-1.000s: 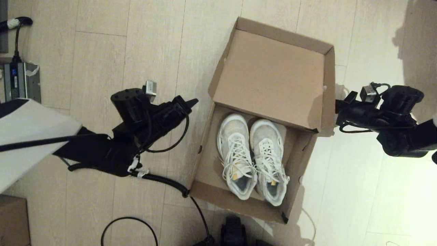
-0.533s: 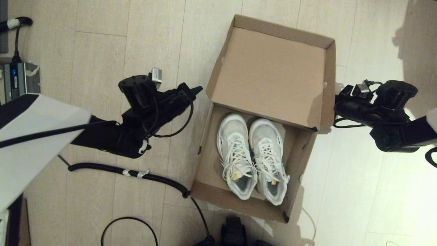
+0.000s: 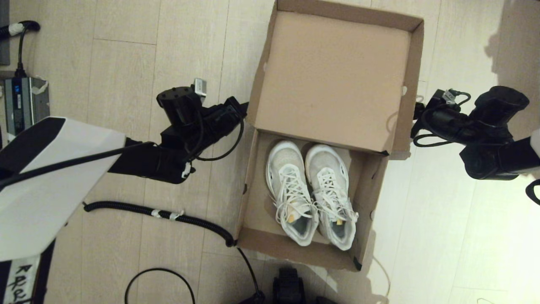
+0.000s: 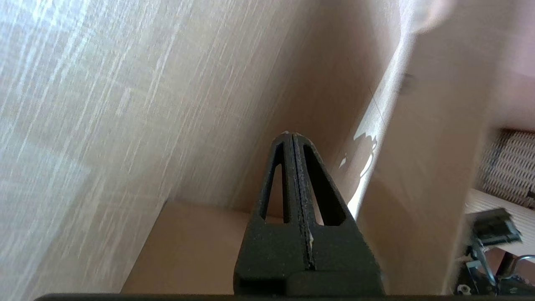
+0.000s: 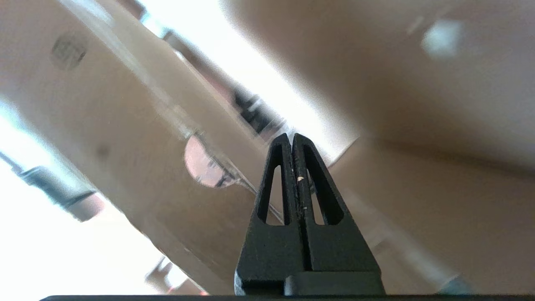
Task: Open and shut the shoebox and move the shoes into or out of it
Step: Close the shoe box
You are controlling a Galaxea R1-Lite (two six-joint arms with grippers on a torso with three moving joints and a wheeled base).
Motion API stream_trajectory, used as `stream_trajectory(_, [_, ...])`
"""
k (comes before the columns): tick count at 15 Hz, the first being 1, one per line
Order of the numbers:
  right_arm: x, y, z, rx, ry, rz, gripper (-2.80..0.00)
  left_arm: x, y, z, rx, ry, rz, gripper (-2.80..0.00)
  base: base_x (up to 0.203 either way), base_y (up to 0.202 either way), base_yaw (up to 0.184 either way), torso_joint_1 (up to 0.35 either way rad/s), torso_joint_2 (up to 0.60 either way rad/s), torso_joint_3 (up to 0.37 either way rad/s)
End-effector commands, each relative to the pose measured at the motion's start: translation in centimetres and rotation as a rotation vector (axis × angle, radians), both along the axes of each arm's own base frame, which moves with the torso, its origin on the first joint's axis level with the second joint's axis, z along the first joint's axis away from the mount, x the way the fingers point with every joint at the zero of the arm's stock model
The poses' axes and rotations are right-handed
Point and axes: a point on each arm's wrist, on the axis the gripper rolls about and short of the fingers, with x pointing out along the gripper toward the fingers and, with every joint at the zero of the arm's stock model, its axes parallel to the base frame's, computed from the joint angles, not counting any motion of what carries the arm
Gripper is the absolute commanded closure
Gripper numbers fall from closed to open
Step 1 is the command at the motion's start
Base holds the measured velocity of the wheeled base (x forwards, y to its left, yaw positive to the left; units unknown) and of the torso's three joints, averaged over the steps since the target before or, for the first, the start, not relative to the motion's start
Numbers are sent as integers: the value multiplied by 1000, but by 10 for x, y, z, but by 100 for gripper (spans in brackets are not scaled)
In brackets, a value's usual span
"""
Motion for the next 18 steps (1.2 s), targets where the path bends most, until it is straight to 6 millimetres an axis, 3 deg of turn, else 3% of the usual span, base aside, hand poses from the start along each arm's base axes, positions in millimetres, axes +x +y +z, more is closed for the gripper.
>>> stream_trajectory(1, [1, -1, 0, 47, 34, 57, 0, 6, -2, -3, -6, -3, -3, 0, 0, 0, 0, 0, 0, 0])
stream_trajectory(4, [-1, 0, 3, 43, 50, 122, 0, 11, -5, 2, -11, -17, -6, 0, 0, 0, 0, 0, 0, 0])
stream_trajectory(9, [-10, 5, 31, 48, 94, 258, 0, 17, -7, 27, -25, -63, -28, 0, 0, 0, 0, 0, 0, 0])
stream_trajectory(12, [-16, 8, 41, 40, 97, 292, 0, 11, -8, 38, -32, -87, -42, 0, 0, 0, 0, 0, 0, 0])
stream_trajectory(18, [-47, 12, 81, 1, 40, 329, 0, -16, -11, 91, -48, -161, -106, 0, 0, 0, 0, 0, 0, 0])
